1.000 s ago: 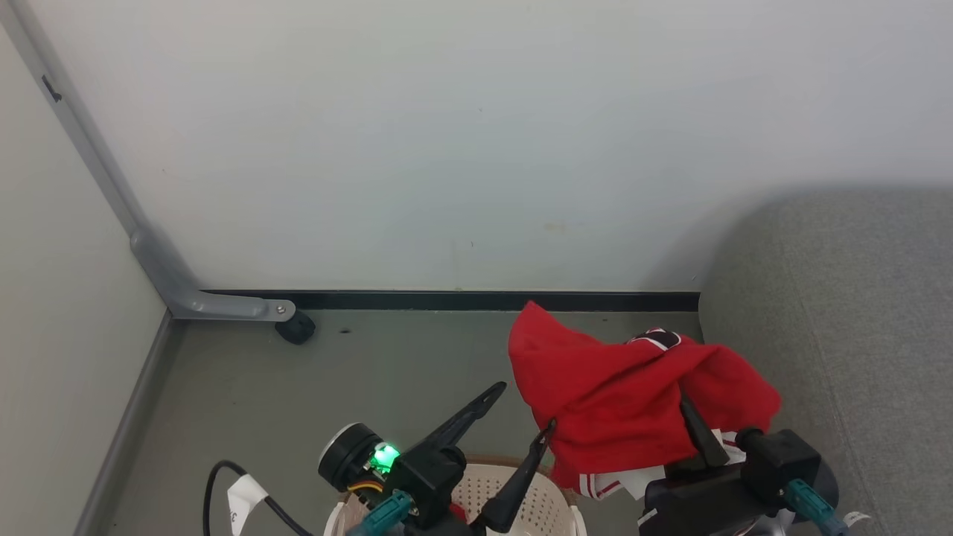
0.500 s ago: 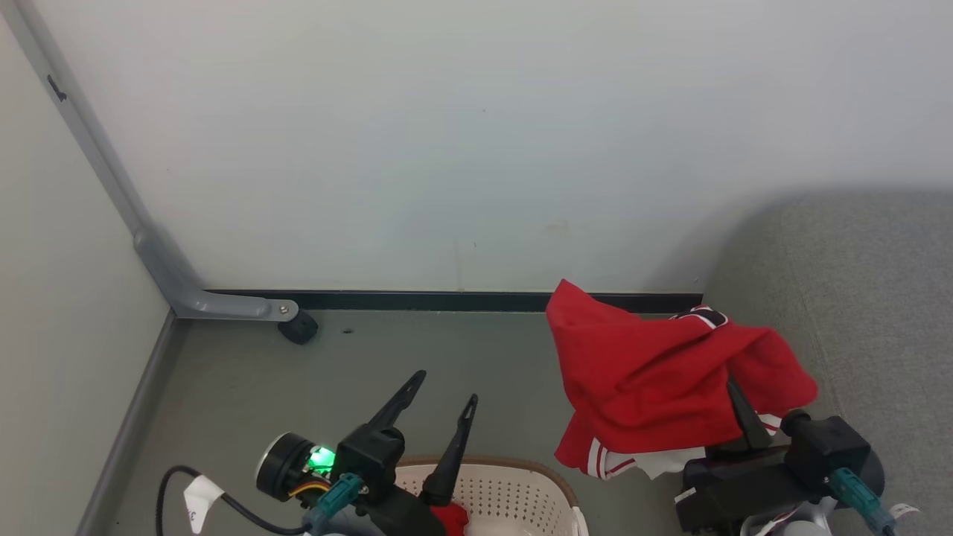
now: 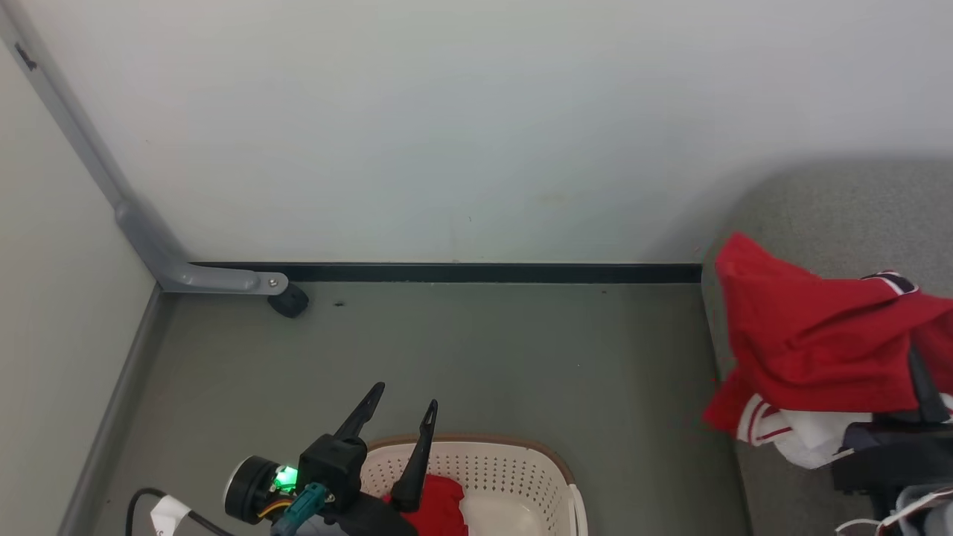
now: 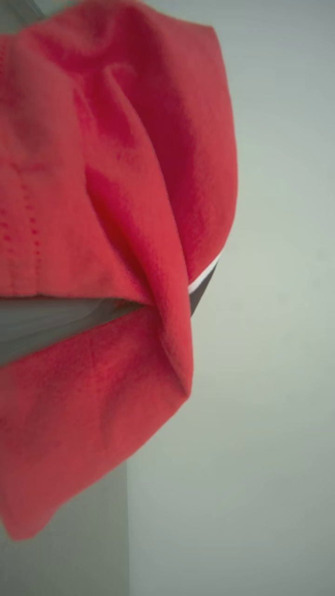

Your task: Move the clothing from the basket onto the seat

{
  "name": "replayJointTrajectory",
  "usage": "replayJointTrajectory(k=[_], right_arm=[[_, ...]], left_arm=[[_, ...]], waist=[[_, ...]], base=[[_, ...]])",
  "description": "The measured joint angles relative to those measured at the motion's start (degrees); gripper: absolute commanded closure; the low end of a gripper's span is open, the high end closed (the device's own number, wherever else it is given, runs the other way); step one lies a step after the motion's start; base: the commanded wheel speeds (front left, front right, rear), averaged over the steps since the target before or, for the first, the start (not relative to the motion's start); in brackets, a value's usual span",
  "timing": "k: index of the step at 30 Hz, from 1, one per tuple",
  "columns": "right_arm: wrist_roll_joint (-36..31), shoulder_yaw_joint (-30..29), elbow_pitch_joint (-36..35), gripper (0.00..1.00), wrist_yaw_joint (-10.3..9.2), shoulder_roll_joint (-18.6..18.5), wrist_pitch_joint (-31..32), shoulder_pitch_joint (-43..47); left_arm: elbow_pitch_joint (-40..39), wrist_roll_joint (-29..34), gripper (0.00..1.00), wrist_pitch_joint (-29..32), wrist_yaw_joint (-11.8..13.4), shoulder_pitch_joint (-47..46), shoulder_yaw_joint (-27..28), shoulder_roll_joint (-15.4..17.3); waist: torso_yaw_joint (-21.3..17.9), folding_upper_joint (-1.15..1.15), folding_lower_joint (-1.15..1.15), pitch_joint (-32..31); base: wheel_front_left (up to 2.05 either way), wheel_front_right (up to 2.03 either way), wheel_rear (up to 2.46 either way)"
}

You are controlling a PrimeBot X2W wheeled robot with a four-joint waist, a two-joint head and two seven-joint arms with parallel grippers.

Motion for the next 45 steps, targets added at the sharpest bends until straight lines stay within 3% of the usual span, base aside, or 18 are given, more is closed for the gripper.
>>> replayJointTrajectory(k=[17, 33, 45], right_arm=[[3.2, -11.9, 3.5, 1.00, -0.55, -7.5, 0.0, -5.8], [6.7, -23.6, 6.5, 1.00, -2.58, -11.0, -0.2, -19.1], [7.3, -31.4, 10.9, 1.00, -3.58, -12.4, -0.4, -23.3]], left_arm=[[-3.3, 0.4, 0.00, 0.0, 0.5, -0.1, 3.2, 1.7], [-7.4, 2.3, 0.00, -0.1, 0.5, -2.1, 7.2, 7.0], [-8.3, 2.5, 0.00, -0.1, 0.9, -2.0, 8.6, 8.8]], waist=[[-1.4, 0.00, 0.00, 8.1], [-3.4, 0.00, 0.02, 20.2], [-5.3, 0.00, 0.02, 25.4]], base=[[0.00, 0.00, 0.00], [0.00, 0.00, 0.00], [0.00, 0.00, 0.00]])
